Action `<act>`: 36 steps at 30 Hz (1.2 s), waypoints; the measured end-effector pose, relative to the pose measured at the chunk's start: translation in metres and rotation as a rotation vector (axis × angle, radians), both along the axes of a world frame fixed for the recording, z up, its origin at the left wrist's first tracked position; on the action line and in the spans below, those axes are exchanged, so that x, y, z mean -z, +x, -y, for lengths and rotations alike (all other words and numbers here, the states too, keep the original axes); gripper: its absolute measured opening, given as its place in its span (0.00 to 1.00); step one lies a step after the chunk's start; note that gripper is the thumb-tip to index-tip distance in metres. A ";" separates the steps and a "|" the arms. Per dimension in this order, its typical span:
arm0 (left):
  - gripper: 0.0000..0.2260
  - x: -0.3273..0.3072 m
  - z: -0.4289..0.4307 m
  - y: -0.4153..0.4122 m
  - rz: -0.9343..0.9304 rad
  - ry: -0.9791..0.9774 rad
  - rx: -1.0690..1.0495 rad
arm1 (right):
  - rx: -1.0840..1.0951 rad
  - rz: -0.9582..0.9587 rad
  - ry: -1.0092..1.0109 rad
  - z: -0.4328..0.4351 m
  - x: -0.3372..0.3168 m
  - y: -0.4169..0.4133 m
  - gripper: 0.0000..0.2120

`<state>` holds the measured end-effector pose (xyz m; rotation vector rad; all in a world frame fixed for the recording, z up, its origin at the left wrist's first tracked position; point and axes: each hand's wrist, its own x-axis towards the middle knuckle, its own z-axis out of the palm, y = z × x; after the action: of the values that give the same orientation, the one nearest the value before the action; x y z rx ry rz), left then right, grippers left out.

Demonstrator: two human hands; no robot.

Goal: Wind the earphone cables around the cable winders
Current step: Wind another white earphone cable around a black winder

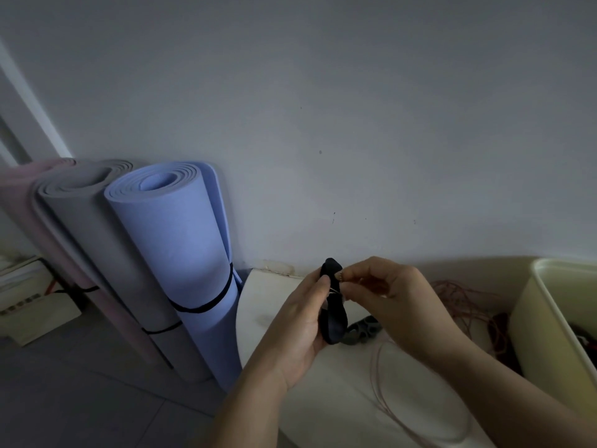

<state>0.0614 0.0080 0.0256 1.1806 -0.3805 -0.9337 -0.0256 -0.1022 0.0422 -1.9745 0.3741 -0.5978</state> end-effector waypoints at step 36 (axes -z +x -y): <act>0.13 0.018 0.010 0.021 -0.212 0.045 -0.584 | -0.092 -0.372 1.210 -0.031 0.023 0.010 0.08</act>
<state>0.0822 -0.0022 0.0071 1.1310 0.1573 -0.5466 -0.0156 -0.0712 0.0194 -0.8960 0.6656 0.1089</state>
